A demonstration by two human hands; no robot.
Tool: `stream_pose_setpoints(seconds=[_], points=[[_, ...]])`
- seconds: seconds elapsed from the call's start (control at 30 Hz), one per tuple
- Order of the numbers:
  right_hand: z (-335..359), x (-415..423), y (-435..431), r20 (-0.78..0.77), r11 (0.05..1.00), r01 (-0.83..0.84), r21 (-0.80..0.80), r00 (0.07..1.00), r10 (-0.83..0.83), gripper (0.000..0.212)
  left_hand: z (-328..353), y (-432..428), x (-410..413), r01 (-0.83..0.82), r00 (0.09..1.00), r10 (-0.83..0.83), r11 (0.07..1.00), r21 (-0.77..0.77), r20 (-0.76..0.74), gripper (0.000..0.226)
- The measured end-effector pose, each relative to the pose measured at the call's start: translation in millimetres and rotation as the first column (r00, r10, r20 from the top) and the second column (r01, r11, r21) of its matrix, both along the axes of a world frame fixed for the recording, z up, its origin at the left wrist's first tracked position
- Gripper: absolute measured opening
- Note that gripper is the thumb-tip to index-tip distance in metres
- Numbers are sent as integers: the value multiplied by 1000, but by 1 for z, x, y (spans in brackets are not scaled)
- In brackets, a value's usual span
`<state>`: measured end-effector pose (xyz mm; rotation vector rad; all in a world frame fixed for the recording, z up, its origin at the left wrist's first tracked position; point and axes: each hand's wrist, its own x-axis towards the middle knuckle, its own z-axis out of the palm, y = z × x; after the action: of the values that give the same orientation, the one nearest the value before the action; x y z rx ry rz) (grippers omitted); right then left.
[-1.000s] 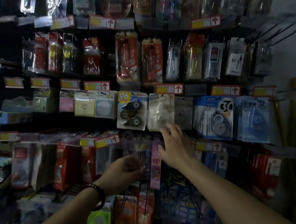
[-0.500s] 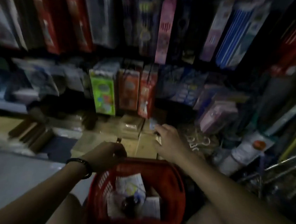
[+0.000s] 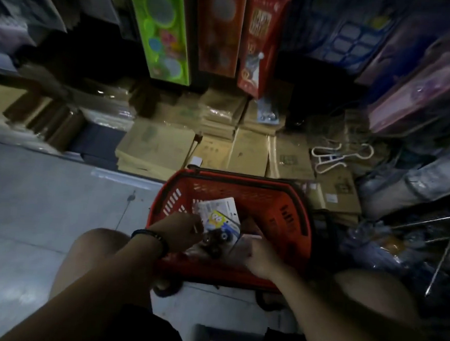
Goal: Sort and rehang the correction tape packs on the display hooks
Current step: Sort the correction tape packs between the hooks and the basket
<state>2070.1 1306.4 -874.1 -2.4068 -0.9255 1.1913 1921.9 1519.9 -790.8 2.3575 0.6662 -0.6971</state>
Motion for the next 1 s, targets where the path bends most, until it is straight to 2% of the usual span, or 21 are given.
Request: stream_pose_setpoints(seconds=[0.07,0.2,0.27,0.37,0.43,0.53,0.67,0.83,0.93,1.0], points=[[-26,0,0,-62,998,10,-61,998,-14,27,-17,1,5,-4,999,3,1000,-22,-35,32],[-66,4,19,-108,988,93,-120,988,-106,39,-39,7,13,16,993,-20,999,-35,-114,36],[-74,10,36,-34,986,115,-120,992,-119,44,-43,12,15,7,990,-14,999,-49,-143,37],[-89,17,54,32,989,67,-134,997,-63,71,-50,20,18,13,978,-26,998,-63,-209,42],[-103,19,61,84,985,33,-172,996,-19,77,-52,21,21,2,975,-20,997,-77,-223,43],[-123,25,66,176,974,23,-225,984,17,71,-51,20,26,-34,980,9,992,-123,-198,40],[-140,34,69,224,958,23,-284,974,43,76,-46,14,30,-48,981,17,987,-153,-194,39],[-152,35,75,271,955,2,-295,959,82,39,-44,14,34,-27,974,-7,989,-149,-225,39],[-152,27,76,313,946,-65,-317,935,169,32,-45,16,35,-21,971,-14,990,-141,-240,40],[-151,27,74,278,941,-84,-328,943,181,32,-47,18,36,-32,971,-6,988,-153,-239,40]])
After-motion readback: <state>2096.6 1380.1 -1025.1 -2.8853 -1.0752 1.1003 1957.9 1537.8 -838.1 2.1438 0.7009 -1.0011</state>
